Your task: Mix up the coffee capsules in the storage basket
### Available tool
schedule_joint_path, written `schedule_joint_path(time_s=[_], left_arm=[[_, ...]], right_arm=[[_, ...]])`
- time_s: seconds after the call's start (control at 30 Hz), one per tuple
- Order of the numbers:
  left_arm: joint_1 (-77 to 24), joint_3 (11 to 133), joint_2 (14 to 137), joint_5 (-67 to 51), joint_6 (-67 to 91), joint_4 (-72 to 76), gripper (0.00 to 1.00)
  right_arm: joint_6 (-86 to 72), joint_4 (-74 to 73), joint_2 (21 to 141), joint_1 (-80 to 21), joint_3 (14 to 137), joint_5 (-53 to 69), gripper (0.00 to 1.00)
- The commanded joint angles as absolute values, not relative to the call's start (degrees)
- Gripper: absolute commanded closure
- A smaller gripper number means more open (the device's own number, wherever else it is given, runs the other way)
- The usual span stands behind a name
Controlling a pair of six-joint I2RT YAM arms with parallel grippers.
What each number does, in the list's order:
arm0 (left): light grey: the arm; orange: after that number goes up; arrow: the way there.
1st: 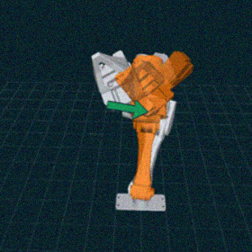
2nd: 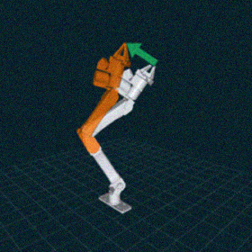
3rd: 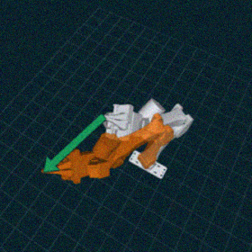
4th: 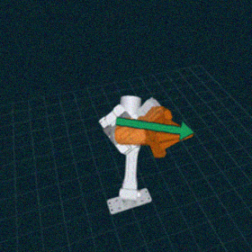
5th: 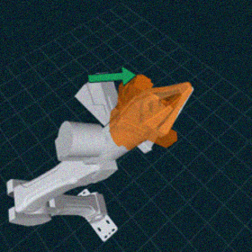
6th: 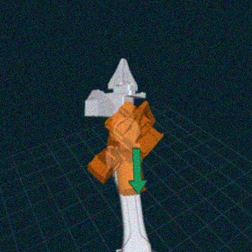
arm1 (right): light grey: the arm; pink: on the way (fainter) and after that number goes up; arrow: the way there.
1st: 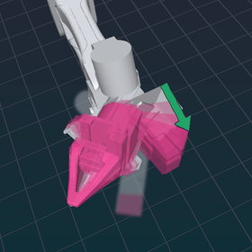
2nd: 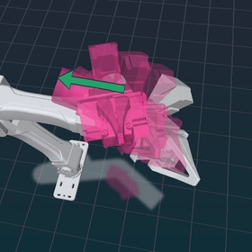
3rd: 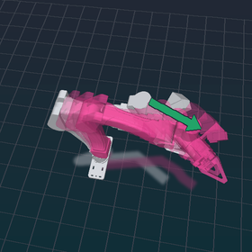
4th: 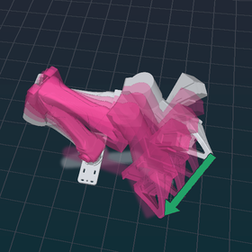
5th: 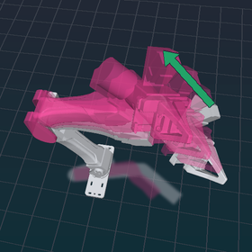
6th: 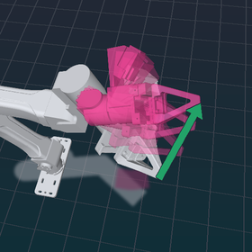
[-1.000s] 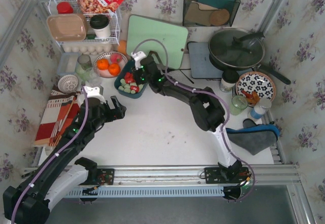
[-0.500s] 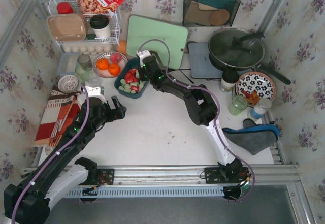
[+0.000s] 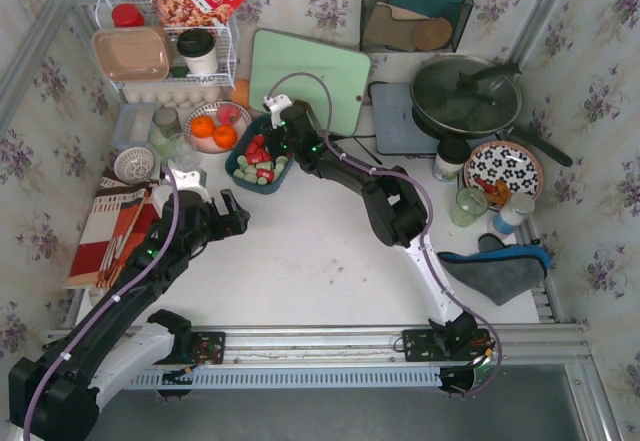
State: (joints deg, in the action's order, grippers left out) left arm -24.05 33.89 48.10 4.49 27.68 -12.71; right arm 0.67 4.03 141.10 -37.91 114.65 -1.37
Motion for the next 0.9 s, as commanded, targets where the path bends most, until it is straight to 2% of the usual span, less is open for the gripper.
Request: schedule_joint_path(time_s=[0.0, 0.13, 0.27, 0.47, 0.6, 0.67, 0.87], left_arm=[[-24.1, 34.0, 48.0, 4.5, 27.2, -11.8, 0.01], [-24.1, 34.1, 47.9, 4.6, 27.2, -11.9, 0.00], [-24.1, 34.0, 47.7, 4.6, 27.2, -11.9, 0.00], [-24.1, 34.0, 47.3, 4.9, 27.1, -12.1, 0.00], [-24.1, 34.0, 47.0, 5.4, 26.9, -12.2, 0.01], [-24.1, 34.0, 47.1, 5.9, 26.8, -12.2, 0.01], [-24.1, 33.8, 48.5, 5.7, 26.6, -11.4, 0.00]], right_arm=[[-0.4, 3.4, 139.8, -37.9, 113.7, -0.1, 0.38], [-0.2, 2.1, 135.6, -37.9, 109.2, -1.7, 0.30], [0.0, 3.6, 127.7, -37.9, 100.8, -2.0, 0.30], [-2.0, 10.9, 111.4, -37.9, 81.8, -6.6, 0.28], [-1.1, 17.0, 99.4, -37.9, 68.6, -12.0, 0.17], [-0.2, 18.9, 94.0, -37.9, 62.2, -15.3, 0.01], [5.2, 25.8, 76.9, -37.0, 42.8, -27.5, 0.00]])
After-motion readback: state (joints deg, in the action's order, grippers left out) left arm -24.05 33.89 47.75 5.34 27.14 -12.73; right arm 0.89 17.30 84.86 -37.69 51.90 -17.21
